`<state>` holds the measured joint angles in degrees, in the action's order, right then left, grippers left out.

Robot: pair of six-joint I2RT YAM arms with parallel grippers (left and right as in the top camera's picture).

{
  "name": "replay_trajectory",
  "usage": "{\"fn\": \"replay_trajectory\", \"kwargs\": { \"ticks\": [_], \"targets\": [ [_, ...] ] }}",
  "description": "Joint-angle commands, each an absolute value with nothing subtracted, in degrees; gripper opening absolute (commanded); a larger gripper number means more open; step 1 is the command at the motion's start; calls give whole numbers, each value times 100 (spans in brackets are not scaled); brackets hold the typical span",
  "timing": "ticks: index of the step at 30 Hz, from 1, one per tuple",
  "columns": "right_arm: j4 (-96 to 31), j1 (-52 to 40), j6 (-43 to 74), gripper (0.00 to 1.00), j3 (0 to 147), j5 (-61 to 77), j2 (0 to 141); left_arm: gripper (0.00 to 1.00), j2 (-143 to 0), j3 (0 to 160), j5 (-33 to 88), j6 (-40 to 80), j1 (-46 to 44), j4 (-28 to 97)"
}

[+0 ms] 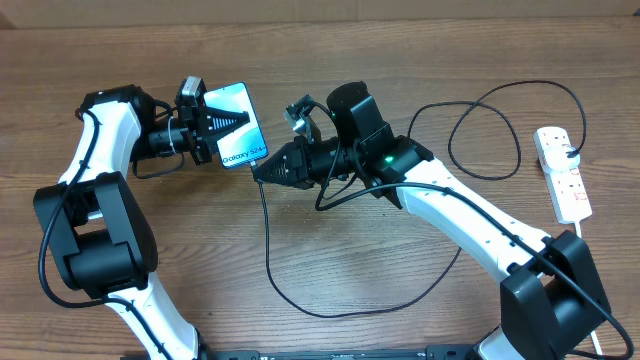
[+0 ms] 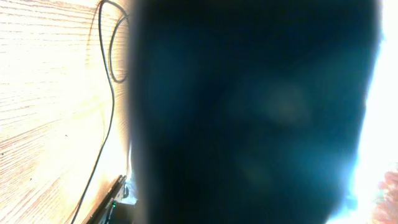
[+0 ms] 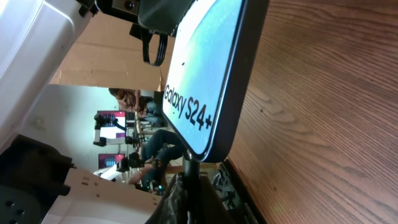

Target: Plug charger to phone and switch on socket

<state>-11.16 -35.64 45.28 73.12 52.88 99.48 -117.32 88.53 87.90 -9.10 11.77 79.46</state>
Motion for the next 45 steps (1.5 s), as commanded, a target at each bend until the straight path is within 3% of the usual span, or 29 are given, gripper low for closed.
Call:
{"fn": "replay_trajectory", "kwargs": {
  "ticks": [1,36,45],
  "targets": [
    [-1031,-3573,4654,4,7415,5078,9870,4,-11649,8858,9054,-919,1197,7940],
    [-956,-3614,4960,4,7408,4591,9870,4,-11649,8858,9056,-969,1199,7920],
    [-998,-3636,5015,4,7408,5227,9870,4,-11649,8858,9054,-786,1199,7599]
  ]
}}
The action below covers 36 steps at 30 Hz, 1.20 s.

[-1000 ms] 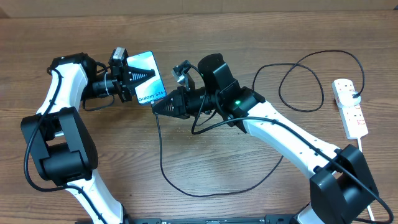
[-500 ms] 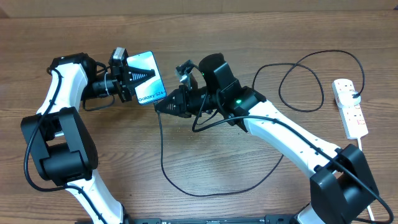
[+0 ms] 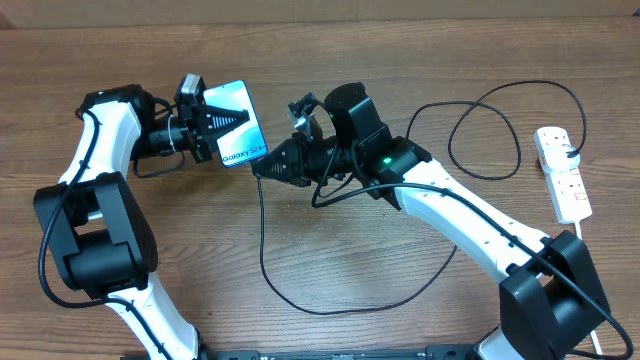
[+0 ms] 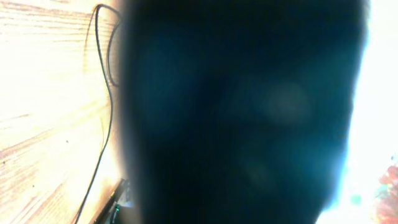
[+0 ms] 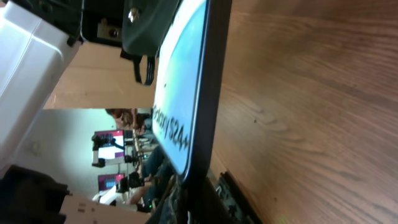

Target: Plug charger to phone and switch on socket

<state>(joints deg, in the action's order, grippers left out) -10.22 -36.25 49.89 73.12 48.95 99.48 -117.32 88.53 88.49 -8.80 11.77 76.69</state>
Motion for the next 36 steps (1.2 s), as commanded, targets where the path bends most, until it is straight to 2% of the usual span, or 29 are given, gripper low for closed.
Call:
{"fn": "replay_trajectory", "kwargs": {
  "ticks": [1,36],
  "targets": [
    [-998,-3636,5015,4,7408,5282,9870,4,-11649,8860,9054,-738,1201,7579],
    [-952,-3636,5105,4,7408,4998,9870,4,-11649,8860,9054,-727,1197,7579]
  ]
}}
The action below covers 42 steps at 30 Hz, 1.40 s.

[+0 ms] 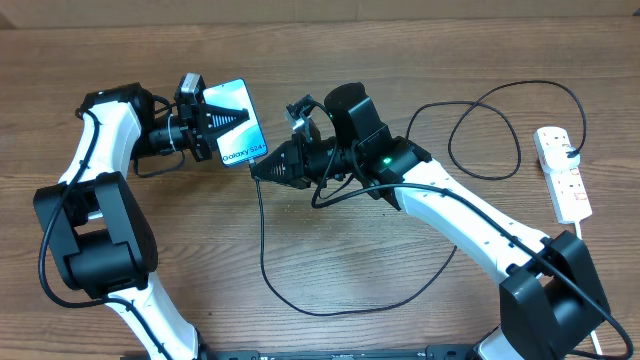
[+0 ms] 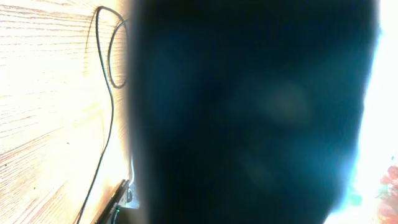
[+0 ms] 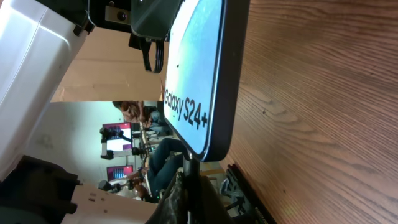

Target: Plug charger to phone and switch on socket

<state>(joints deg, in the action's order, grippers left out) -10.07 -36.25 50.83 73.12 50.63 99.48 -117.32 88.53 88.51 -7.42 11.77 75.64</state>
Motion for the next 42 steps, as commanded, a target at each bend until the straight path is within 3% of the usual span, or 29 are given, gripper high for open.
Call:
{"fn": "replay_trajectory", "kwargs": {
  "ticks": [1,42],
  "targets": [
    [-947,-3636,5105,4,7408,4998,9870,4,-11649,8860,9054,-727,1197,7579],
    [-913,-3774,5249,4,7408,4847,9870,4,-11649,8860,9056,-620,1203,7583]
  ]
}}
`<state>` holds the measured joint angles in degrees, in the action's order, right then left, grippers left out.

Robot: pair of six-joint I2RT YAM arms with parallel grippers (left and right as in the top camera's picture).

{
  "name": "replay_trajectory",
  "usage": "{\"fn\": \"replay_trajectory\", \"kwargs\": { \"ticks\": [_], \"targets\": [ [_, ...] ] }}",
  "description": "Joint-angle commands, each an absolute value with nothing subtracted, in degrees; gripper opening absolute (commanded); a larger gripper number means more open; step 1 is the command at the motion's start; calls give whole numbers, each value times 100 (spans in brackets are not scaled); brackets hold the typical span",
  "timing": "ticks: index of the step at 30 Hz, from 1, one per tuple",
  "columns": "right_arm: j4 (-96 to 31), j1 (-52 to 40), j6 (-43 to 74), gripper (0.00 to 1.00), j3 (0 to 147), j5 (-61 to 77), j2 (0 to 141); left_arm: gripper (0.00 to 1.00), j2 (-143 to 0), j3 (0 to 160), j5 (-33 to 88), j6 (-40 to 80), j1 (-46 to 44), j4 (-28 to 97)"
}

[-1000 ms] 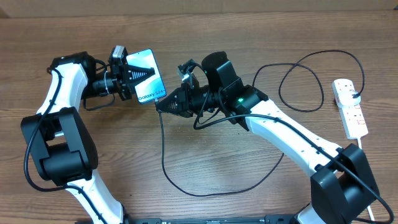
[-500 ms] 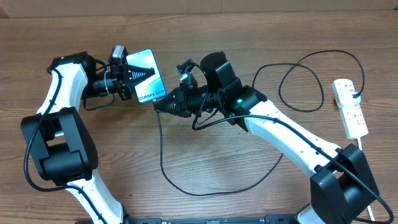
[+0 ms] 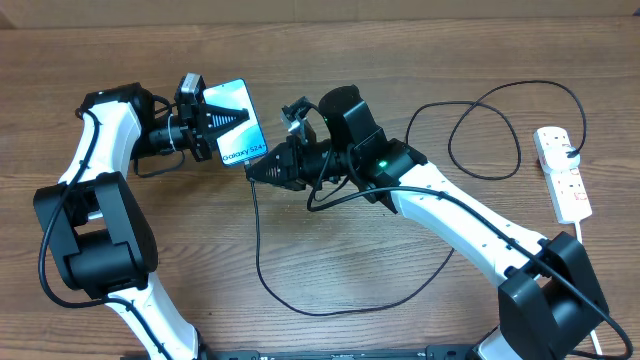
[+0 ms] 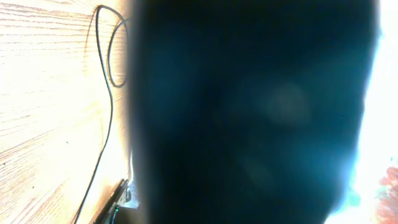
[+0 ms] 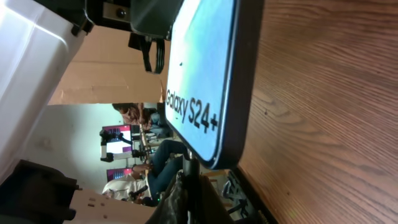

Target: Plug charger to phone and switch on socket

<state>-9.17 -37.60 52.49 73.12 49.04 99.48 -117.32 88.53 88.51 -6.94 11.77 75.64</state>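
Observation:
The phone point(image 3: 232, 120), its screen reading Galaxy S24+, is held up off the table with my left gripper point(image 3: 222, 122) shut on it. In the left wrist view the phone point(image 4: 249, 112) fills most of the frame as a dark blur. My right gripper point(image 3: 254, 170) is shut on the black charger plug point(image 5: 190, 177), whose tip meets the lower edge of the phone point(image 5: 202, 74). Whether the plug is seated cannot be told. The black cable point(image 3: 258, 250) loops over the table to the white socket strip point(image 3: 562, 172) at the right.
The wooden table point(image 3: 400, 300) runs under both arms. A coil of the cable point(image 3: 485, 135) lies between the right arm and the socket strip. In the left wrist view the cable point(image 4: 106, 68) runs along the wood beside the phone.
My right gripper with the plug has shifted slightly left toward the phone, which looks larger and closer in the right wrist view. The cable loop has moved left a little. The left arm is still.
At the oldest moment my left gripper held the phone up and my right gripper held the plug at its lower edge. Then the right wrist view saw the phone nearly edge-on. After that it faced the screen again, and now the plug sits closer against the edge.

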Motion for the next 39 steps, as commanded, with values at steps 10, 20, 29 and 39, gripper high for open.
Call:
{"fn": "replay_trajectory", "kwargs": {
  "ticks": [10,20,29,39],
  "targets": [
    [-908,-3592,5258,4,7408,4908,9870,4,-11649,8860,9056,-624,1203,7581],
    [-904,-3603,5402,4,7408,5019,9870,4,-11649,8860,9056,-639,1203,7491],
    [-810,-3610,5406,4,7408,5017,9870,4,-11649,8858,9056,-642,1188,7491],
    [-799,-3610,5404,4,7408,4995,9870,4,-11649,8858,9056,-615,1184,7520]
  ]
}}
